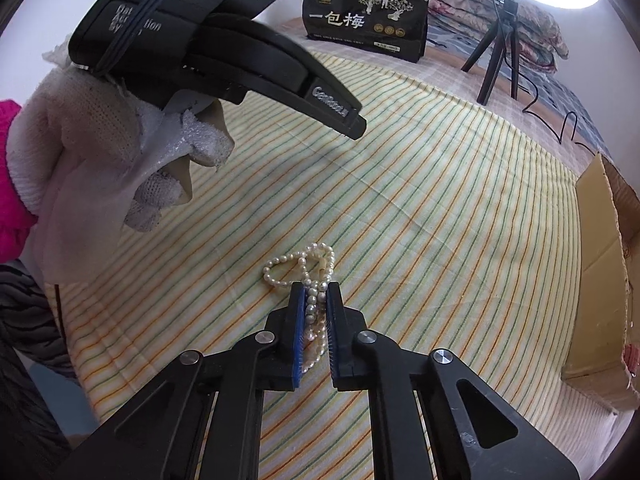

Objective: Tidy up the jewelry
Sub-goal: 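Grasp the pearl strand with the right gripper while the left gripper grasps the pearl earring, then carry the pearl strand and earring with both grippers over the box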

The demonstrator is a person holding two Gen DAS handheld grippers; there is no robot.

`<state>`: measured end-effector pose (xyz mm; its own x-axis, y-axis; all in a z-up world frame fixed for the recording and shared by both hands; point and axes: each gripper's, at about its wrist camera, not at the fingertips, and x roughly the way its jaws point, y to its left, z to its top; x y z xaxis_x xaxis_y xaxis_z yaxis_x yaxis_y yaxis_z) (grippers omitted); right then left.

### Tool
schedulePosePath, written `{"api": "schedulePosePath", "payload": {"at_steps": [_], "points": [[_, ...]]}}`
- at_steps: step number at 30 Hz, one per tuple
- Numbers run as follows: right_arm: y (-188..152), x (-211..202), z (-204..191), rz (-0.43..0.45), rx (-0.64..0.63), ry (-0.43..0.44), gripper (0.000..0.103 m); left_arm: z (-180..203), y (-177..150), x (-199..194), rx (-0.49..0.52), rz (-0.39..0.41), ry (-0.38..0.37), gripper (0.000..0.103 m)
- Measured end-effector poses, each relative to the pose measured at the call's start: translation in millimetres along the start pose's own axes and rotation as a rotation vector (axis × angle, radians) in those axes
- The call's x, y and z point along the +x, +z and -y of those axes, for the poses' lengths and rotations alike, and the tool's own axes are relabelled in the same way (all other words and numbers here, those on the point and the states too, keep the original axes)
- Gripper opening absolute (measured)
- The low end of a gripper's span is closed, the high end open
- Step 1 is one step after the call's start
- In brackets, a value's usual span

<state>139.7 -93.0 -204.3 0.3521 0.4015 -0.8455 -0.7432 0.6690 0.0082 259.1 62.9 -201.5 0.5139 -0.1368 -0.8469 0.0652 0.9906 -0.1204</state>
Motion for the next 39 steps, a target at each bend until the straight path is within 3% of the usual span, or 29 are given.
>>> {"api": "schedulePosePath", "payload": {"at_steps": [14,27,39], "points": [[22,-31,16,0.095,0.055,0.014,0.006,8,7,-39,0.009,0.083,-0.028,0.006],[28,-74,52,0.187,0.120,-0.071,0.006,32,16,-72,0.023,0.157,-0.081,0.006],[17,-114,108,0.252,0.244,-0.181,0.006,92,22,-89,0.098,0.194,-0.157,0.006]]}}
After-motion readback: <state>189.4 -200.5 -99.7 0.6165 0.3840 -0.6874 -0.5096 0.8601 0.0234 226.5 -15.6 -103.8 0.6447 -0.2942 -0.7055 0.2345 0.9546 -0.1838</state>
